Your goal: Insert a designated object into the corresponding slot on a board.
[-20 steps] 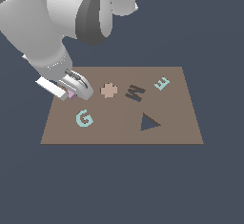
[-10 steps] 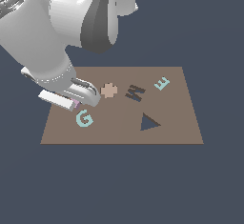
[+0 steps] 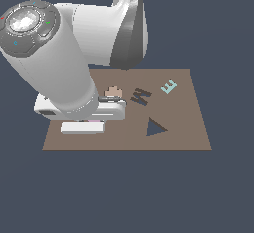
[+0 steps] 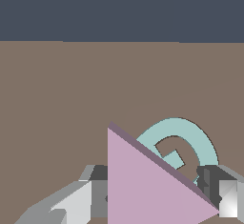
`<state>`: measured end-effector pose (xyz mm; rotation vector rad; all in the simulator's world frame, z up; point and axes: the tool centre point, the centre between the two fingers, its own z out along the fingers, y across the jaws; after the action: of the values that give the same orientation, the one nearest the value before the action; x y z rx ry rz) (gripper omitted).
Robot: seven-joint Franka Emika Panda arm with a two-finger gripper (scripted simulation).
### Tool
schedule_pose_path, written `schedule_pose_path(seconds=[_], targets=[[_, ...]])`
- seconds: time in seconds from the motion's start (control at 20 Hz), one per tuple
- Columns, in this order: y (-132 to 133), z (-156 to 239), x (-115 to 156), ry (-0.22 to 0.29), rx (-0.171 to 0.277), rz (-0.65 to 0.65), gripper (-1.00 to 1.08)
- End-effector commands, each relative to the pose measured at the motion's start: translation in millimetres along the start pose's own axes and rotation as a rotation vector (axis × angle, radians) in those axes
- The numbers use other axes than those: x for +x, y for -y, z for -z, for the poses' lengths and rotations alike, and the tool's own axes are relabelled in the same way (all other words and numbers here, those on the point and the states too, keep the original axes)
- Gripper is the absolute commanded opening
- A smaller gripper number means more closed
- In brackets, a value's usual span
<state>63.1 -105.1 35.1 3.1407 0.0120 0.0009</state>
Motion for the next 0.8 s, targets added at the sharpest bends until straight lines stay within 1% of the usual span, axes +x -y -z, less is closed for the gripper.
schedule_pose_path(seconds=[0.0,0.35,0.75], targets=[[19.4,1.0,13.3,0.0,0.0,0.108,-1.0],[74.9,2.9,35.8,0.0,0.0,0.382,-1.0],[137.3,4.6,41.3,0.0,0.0,0.666,-1.0]])
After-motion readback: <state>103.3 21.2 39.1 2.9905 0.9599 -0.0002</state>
